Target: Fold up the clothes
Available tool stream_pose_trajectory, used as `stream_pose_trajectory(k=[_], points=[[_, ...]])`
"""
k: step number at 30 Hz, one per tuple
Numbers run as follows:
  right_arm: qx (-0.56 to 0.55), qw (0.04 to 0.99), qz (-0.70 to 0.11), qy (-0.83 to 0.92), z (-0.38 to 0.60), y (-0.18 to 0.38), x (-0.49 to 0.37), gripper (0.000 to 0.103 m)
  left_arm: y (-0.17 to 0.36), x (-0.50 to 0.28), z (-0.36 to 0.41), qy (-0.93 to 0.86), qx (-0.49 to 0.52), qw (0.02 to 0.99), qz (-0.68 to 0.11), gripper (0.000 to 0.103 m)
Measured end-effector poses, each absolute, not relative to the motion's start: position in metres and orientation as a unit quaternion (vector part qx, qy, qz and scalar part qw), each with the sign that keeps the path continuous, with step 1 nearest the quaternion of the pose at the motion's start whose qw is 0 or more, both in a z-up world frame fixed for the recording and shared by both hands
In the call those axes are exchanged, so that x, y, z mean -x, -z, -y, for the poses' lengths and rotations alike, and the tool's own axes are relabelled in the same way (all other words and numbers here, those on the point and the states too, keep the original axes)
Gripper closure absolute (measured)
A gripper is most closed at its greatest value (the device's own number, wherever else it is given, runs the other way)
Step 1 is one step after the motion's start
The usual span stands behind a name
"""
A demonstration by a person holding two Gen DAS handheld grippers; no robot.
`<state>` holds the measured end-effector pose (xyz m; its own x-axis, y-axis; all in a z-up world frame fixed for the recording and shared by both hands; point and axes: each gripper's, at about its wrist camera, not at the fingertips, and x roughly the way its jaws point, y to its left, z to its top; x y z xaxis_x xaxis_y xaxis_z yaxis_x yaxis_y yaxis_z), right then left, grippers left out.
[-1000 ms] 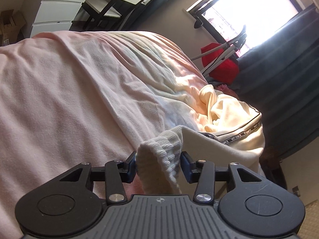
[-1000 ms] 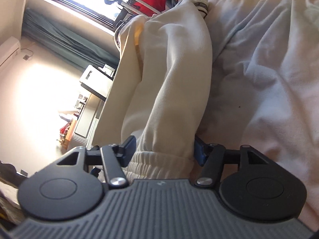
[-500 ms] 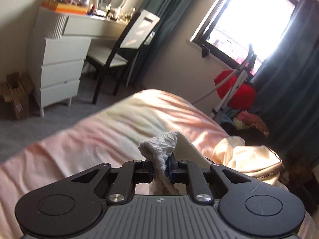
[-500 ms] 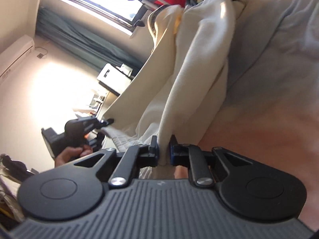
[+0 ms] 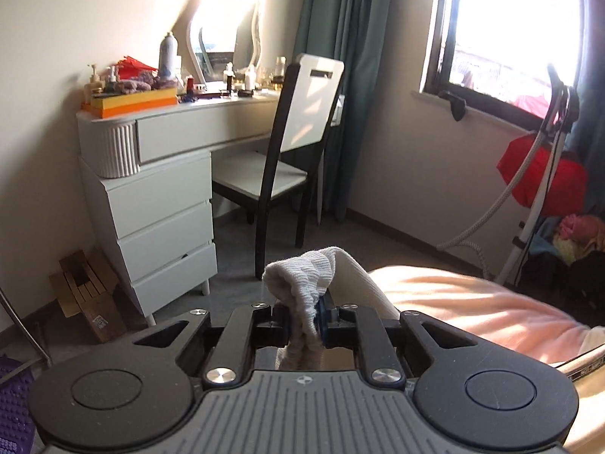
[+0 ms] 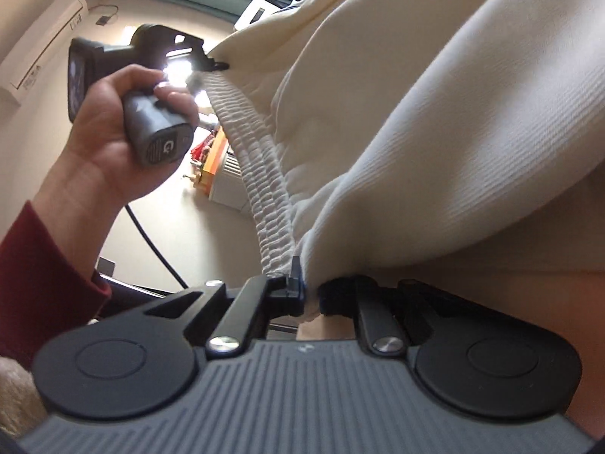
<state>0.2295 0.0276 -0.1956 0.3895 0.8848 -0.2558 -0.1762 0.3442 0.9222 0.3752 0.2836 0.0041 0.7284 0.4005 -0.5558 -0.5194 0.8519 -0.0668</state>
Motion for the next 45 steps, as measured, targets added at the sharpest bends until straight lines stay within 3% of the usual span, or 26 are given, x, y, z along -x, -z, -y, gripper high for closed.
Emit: stream_pose_trajectory(k=[3, 5, 8, 9, 11, 12, 13, 17, 24, 30, 37, 39, 41, 45], points=[[-0.432, 0.701, -0.421, -0.380, -0.032, 0.206, -0.239, 0.089, 0.021, -0.386, -0.280, -0.253, 0.099, 0.916, -0.296, 0.081], [-0.440, 0.685, -0.437, -0.383, -0.025, 0.208, -0.239, 0.088, 0.024, -0.383, -0.274, -0.247, 0.093, 0.917, -0.298, 0.060], [-0.425, 0.689, -0.439, -0.389, -0.012, 0.196, -0.230, 0.084, 0.023, -0.374, -0.262, -0.238, 0.085, 0.920, -0.300, 0.042], [-0.416, 0.695, -0.437, -0.392, -0.006, 0.190, -0.224, 0.075, 0.019, -0.368, -0.257, -0.235, 0.085, 0.920, -0.301, 0.039], [-0.390, 0.716, -0.424, -0.396, 0.009, 0.174, -0.211, 0.045, 0.012, -0.356, -0.246, -0.230, 0.084, 0.921, -0.303, 0.030], [-0.378, 0.731, -0.411, -0.392, 0.020, 0.163, -0.202, 0.020, 0.007, -0.349, -0.239, -0.224, 0.085, 0.922, -0.304, 0.029], [-0.368, 0.746, -0.397, -0.389, 0.031, 0.152, -0.193, 0.005, 0.002, -0.338, -0.231, -0.214, 0.087, 0.925, -0.301, 0.028], [-0.315, 0.798, -0.356, -0.371, 0.085, 0.109, -0.159, 0.007, -0.024, -0.293, -0.187, -0.180, 0.085, 0.937, -0.286, 0.022], [-0.233, 0.896, -0.285, -0.250, 0.201, 0.051, -0.097, 0.007, -0.055, -0.239, -0.073, -0.103, 0.056, 0.956, -0.269, 0.020], [-0.196, 0.943, -0.238, -0.126, 0.277, 0.055, -0.075, 0.007, -0.051, -0.245, 0.050, -0.007, 0.046, 0.960, -0.275, 0.020], [-0.261, 0.940, -0.215, -0.052, 0.333, 0.095, -0.125, 0.008, -0.022, -0.315, 0.184, 0.062, 0.029, 0.955, -0.289, 0.021], [-0.270, 0.935, -0.224, -0.044, 0.346, 0.104, -0.139, 0.008, -0.007, -0.340, 0.213, 0.069, 0.016, 0.955, -0.288, 0.024], [-0.276, 0.935, -0.221, -0.035, 0.359, 0.114, -0.146, 0.008, 0.011, -0.366, 0.237, 0.073, 0.009, 0.952, -0.297, 0.040], [-0.256, 0.939, -0.228, -0.006, 0.375, 0.138, -0.158, 0.008, 0.048, -0.411, 0.257, 0.049, 0.010, 0.945, -0.324, 0.046]])
